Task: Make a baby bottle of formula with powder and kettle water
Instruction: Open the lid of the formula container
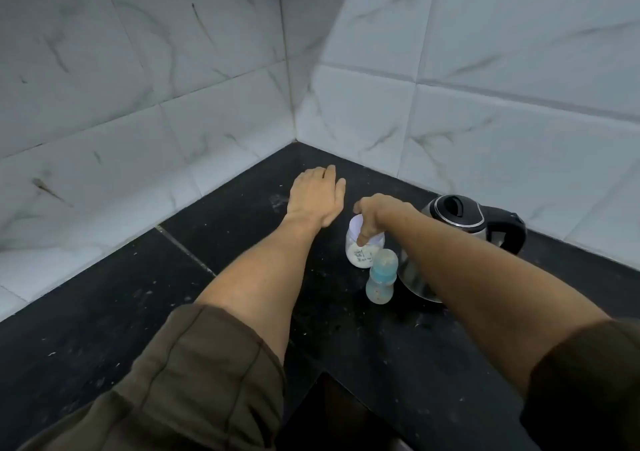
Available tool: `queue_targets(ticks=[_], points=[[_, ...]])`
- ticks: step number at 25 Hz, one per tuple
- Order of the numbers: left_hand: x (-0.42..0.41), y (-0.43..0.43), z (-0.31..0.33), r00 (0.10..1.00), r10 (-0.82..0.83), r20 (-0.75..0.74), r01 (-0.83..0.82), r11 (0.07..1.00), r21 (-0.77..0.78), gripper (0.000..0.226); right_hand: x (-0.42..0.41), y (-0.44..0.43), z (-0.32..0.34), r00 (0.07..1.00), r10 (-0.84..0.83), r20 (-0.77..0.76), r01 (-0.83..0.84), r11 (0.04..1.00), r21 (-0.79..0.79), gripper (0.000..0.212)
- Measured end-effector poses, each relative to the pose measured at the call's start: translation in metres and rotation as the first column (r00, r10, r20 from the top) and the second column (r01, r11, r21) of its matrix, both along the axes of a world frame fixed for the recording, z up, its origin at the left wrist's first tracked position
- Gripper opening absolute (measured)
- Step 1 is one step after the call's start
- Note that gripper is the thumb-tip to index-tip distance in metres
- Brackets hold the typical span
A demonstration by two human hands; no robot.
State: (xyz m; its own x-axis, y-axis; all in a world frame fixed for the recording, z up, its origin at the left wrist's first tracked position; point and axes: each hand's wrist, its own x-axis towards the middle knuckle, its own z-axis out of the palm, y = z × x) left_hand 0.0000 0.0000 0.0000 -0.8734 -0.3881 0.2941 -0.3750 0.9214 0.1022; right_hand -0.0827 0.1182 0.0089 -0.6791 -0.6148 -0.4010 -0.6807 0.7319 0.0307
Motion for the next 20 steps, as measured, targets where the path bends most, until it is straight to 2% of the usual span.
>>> queue_targets(ticks=[4, 10, 13, 17, 20], points=[[0.01, -0.007, -0.004, 1.0, 0.014, 0.025, -0.015, 1.0, 0.018, 0.055, 0.003, -0.001, -0.009, 1.0, 0.001, -0.004, -0.001, 1.0, 0.018, 0.083], [0.043, -0.021, 0.0, 0.995, 0.052, 0.086, -0.062, 0.99, 0.128, 0.054, 0.015, -0.016, 0.008, 0.998, 0.06, -0.029, -0.063, 0.994, -0.092, 0.079], [0.074, -0.034, 0.006, 0.989, 0.03, 0.142, -0.06, 0.976, 0.211, 0.067, 0.035, -0.036, 0.024, 0.994, 0.108, -0.025, -0.111, 0.978, -0.176, 0.077], [0.12, -0.047, 0.005, 0.981, 0.037, 0.188, -0.096, 0.944, 0.316, 0.088, 0.071, -0.059, 0.042, 0.985, 0.174, -0.004, -0.169, 0.955, -0.242, 0.063], [0.154, -0.05, -0.002, 0.968, 0.057, 0.246, -0.152, 0.909, 0.387, 0.088, 0.101, -0.071, 0.047, 0.976, 0.217, 0.015, -0.205, 0.941, -0.268, 0.057]])
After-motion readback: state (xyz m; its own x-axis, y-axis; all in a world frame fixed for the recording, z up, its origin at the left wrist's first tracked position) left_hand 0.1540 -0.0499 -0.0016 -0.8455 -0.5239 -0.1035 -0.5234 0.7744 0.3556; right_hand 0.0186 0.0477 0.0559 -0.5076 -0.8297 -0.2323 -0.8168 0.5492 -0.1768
